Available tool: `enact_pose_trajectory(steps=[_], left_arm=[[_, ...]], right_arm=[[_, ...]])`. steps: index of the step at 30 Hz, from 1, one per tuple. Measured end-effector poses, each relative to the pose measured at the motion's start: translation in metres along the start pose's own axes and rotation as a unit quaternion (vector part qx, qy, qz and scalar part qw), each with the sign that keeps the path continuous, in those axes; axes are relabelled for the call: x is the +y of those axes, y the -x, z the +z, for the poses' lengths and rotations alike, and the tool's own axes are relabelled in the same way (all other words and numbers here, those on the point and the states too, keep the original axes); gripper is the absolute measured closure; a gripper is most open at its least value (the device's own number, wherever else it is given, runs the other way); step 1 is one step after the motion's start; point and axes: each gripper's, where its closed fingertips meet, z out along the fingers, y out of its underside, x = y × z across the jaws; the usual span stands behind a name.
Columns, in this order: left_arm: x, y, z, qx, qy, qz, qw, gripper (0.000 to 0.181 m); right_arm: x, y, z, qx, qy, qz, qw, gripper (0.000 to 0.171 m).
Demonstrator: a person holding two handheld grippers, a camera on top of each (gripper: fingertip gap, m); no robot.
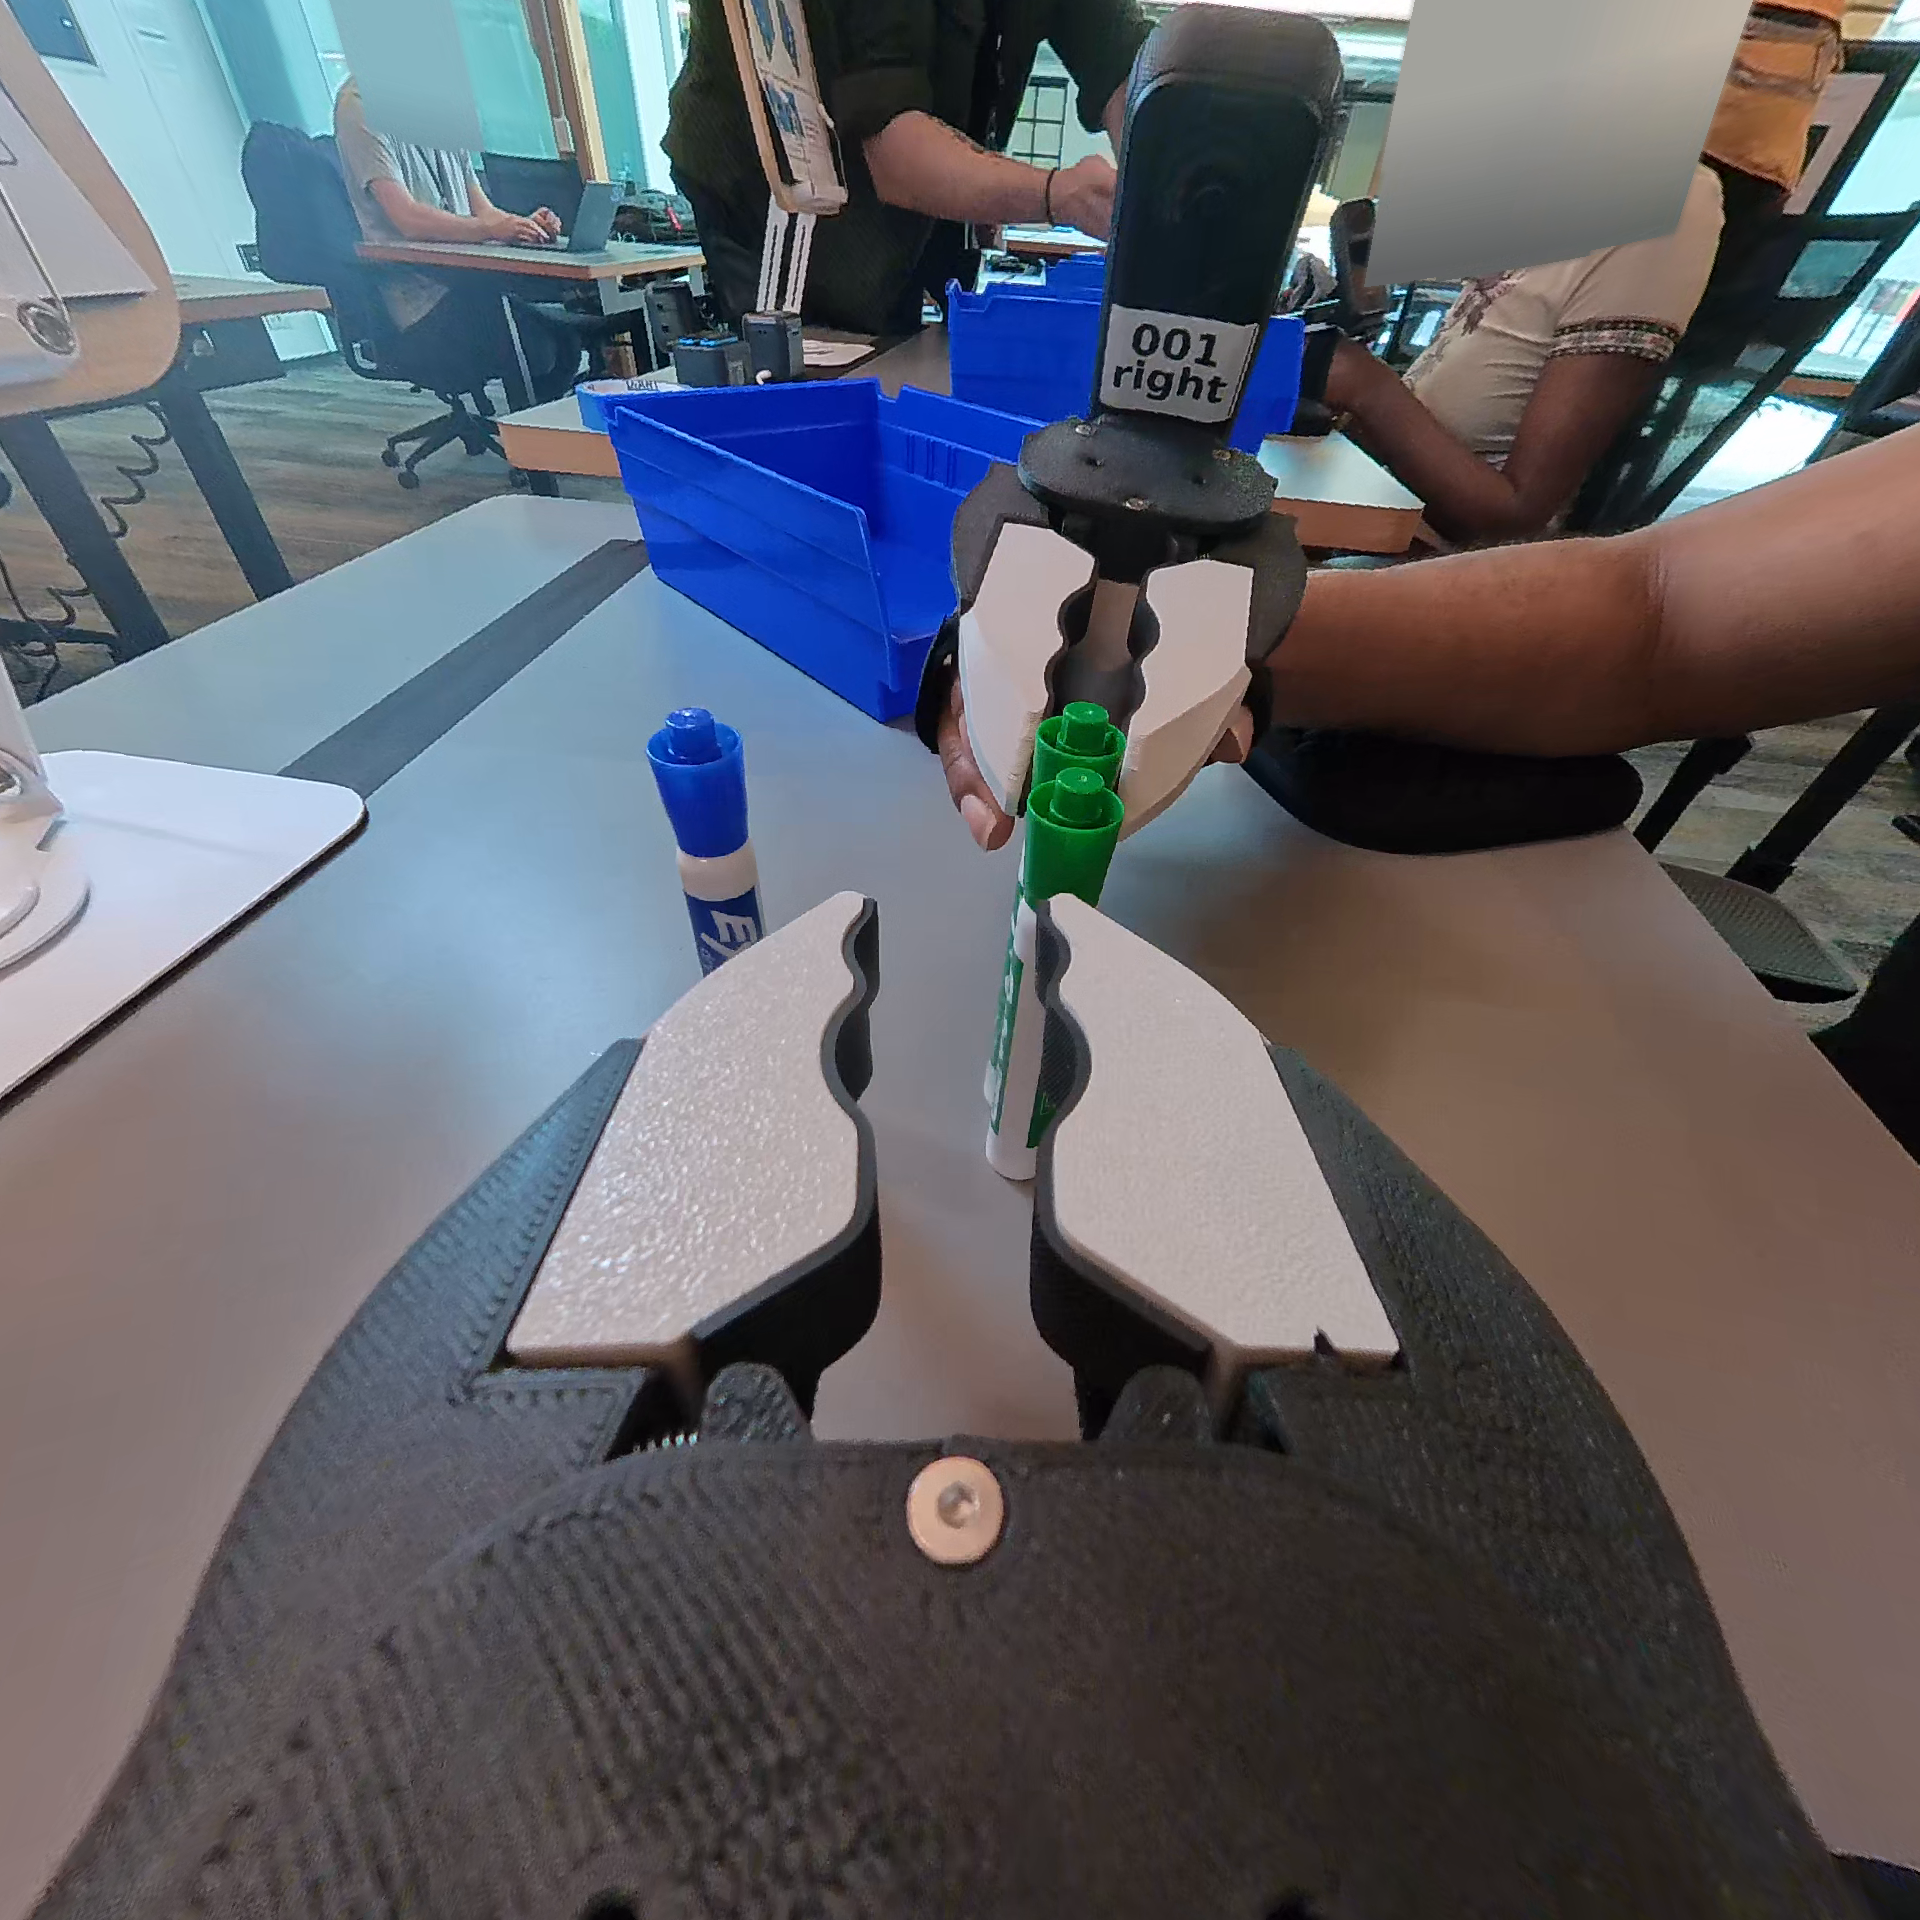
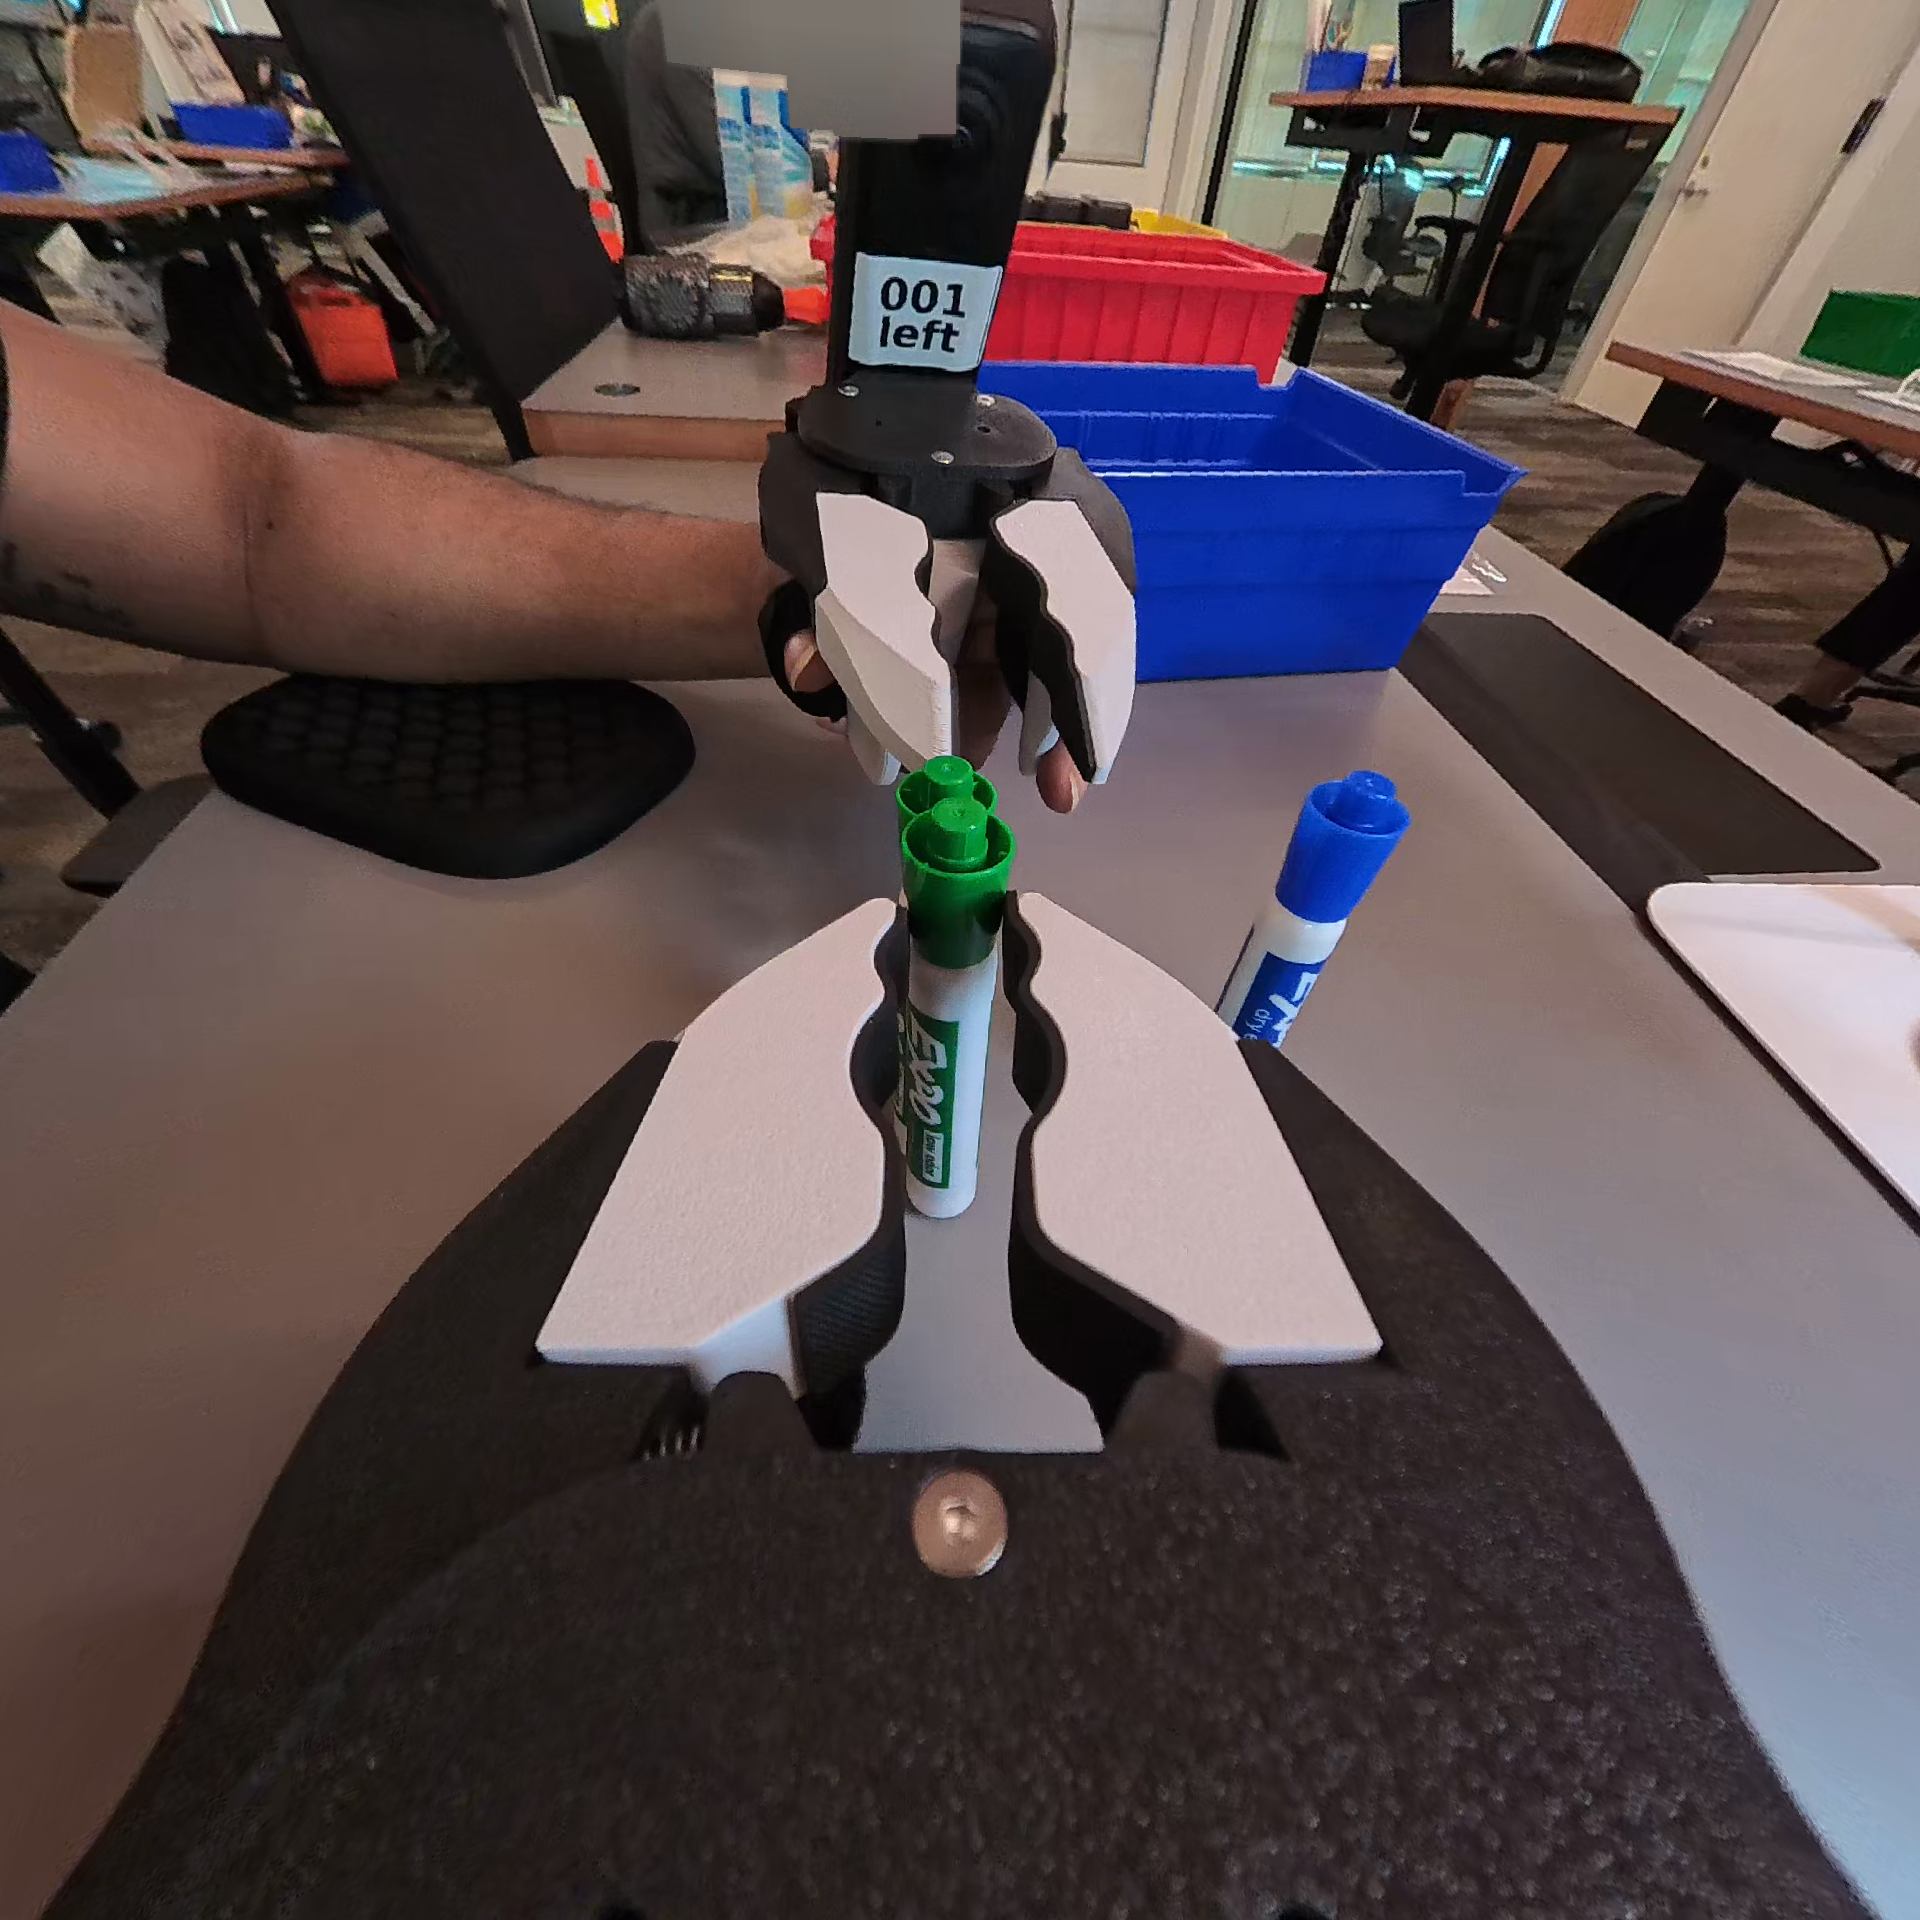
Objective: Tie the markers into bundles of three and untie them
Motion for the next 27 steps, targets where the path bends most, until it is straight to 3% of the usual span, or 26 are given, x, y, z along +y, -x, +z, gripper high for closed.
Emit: enact_pose_trajectory(steps=[12,19,27], left_arm=[[0.001,0.000,0.000,0.000,0.001,0.001,1.000,0.152],[-0.003,0.003,0.000,-0.016,-0.010,0.002,1.000,0.152],[-0.028,0.017,-0.006,-0.155,-0.047,0.017,0.987,0.151]], right_arm=[[0.004,0.001,0.002,-0.002,0.004,-0.002,1.000,0.153],[-0.006,-0.003,-0.005,0.013,-0.003,-0.014,1.000,0.143],[-0.055,-0.043,-0.045,0.156,-0.057,-0.004,0.986,0.138]])
